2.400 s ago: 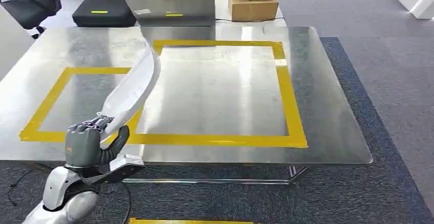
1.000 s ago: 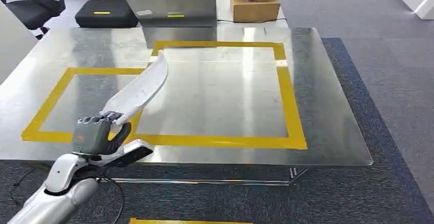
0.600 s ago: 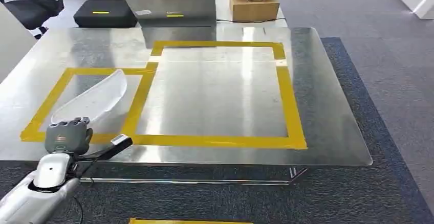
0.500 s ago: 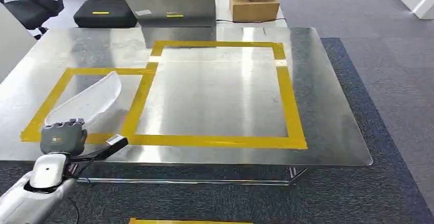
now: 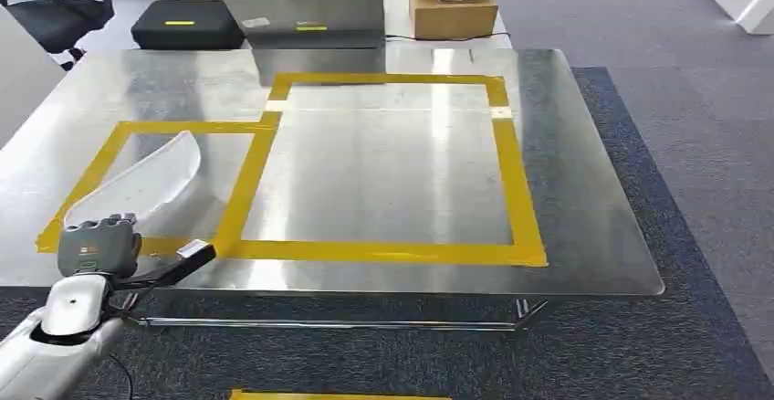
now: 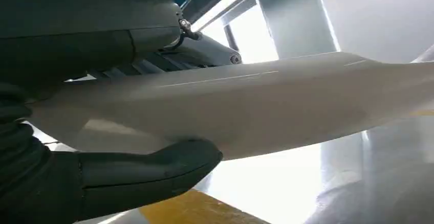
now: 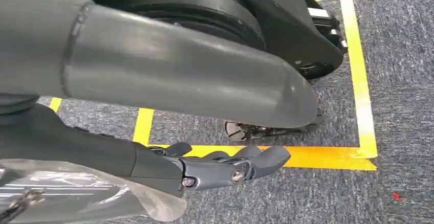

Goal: Take the parts from the cabinet and place them on the table.

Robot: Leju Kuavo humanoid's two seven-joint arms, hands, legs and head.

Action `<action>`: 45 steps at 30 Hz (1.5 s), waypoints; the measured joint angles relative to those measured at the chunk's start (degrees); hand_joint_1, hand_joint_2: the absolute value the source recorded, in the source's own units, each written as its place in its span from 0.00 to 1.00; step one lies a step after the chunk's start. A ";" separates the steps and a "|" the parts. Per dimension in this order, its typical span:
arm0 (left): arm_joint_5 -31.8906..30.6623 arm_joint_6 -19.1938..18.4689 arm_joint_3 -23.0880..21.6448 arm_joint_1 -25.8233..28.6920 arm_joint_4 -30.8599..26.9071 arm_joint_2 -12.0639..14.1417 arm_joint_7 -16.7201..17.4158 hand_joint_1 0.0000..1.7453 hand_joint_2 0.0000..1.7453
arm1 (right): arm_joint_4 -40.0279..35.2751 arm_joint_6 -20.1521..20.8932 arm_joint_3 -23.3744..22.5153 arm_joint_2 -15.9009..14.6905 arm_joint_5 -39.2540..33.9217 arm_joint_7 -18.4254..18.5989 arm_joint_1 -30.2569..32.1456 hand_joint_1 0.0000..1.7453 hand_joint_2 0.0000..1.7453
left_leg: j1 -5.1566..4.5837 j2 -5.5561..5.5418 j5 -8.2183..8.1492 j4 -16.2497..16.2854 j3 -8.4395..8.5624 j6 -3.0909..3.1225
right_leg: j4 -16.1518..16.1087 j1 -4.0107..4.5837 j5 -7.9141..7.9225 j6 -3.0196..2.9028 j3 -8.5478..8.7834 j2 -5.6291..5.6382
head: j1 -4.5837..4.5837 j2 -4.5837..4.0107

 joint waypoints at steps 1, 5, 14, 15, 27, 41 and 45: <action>0.00 -0.06 0.04 0.01 0.00 0.00 0.00 1.00 1.00 | 0.00 0.00 0.00 0.00 -0.02 0.00 -0.01 0.00 0.00 | 0.00 0.00 0.00 0.00 0.00 0.00 | 0.00 0.00 0.00 0.00 0.00 0.00 | 0.00 0.00; 0.54 -0.59 0.24 0.29 0.00 0.17 0.07 1.00 1.00 | 0.00 -0.07 0.02 0.00 -0.24 0.00 -0.04 0.00 0.00 | 0.00 0.00 -0.01 0.00 0.00 0.00 | 0.00 0.00 0.00 0.00 -0.01 0.01 | 0.00 0.00; 3.08 -0.68 0.31 0.51 0.00 0.48 -1.09 0.00 0.00 | 0.00 -0.07 0.35 0.00 -0.90 0.02 -0.07 0.00 0.00 | 0.00 0.00 0.00 0.00 0.00 0.00 | 0.00 0.00 0.00 0.00 0.00 0.00 | 0.02 0.00; 3.78 -0.68 0.31 0.51 0.00 0.48 -1.53 0.00 0.00 | 0.00 -0.07 0.37 0.00 -0.94 0.02 -0.08 0.00 0.00 | 0.00 0.00 0.00 0.00 0.00 0.00 | 0.00 0.00 0.00 0.00 0.00 0.00 | 0.02 0.00; 4.35 -0.68 0.28 0.51 0.00 0.48 -2.10 0.00 0.00 | 0.00 -0.07 0.79 0.00 -0.92 0.02 -0.12 0.00 0.00 | 0.00 0.00 0.00 0.00 0.01 0.00 | 0.00 0.00 0.00 0.00 0.00 0.00 | 0.02 0.00; 8.52 3.63 0.22 0.49 0.00 -0.11 -4.70 0.00 0.00 | 0.00 -0.11 0.87 0.00 -1.55 -0.04 -0.11 0.00 0.00 | 0.00 0.00 0.00 0.02 0.01 0.00 | 0.00 -0.01 0.00 0.00 -0.01 0.01 | 0.00 0.00; 9.40 5.99 0.15 0.49 -0.11 -0.42 -6.41 0.00 0.00 | 0.00 -0.15 1.01 0.00 -2.05 -0.13 -0.10 0.00 0.00 | 0.00 0.00 0.00 0.02 0.01 0.00 | 0.00 -0.01 0.00 0.00 -0.01 0.01 | 0.00 0.00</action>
